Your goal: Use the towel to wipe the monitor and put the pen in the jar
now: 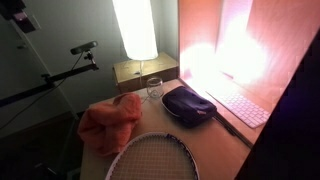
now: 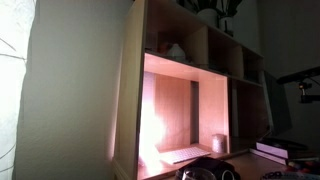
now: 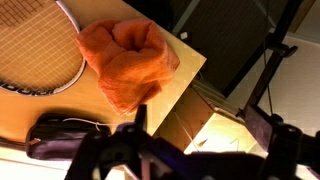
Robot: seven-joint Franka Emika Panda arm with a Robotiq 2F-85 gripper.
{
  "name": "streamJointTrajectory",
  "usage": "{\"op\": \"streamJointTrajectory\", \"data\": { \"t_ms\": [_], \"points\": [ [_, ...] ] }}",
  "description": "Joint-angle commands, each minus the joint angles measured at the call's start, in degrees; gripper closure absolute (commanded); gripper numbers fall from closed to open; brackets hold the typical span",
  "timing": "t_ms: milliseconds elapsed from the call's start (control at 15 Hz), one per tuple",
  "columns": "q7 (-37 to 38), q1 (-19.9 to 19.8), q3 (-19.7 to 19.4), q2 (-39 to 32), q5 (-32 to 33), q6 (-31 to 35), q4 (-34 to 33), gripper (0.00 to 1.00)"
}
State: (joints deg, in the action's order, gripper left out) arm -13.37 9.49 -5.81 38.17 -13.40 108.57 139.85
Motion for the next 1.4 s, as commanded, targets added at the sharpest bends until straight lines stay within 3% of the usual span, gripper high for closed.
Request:
{"op": "streamJointTrajectory", "data": {
  "t_ms": [0, 400, 933, 1333],
  "points": [
    [-0.61, -1.26, 0.96, -0.12, -0.67, -0.26, -0.12, 0.00],
    [0.42, -1.34, 2.34, -5.68, 0.17, 0.63, -3.86, 0.00],
    [4.56, -2.49, 6.59, -22.99, 4.17, 2.57, -17.49, 0.00],
    [8.36, -4.52, 6.60, -36.81, 7.22, -5.84, -27.43, 0.00]
  ]
}}
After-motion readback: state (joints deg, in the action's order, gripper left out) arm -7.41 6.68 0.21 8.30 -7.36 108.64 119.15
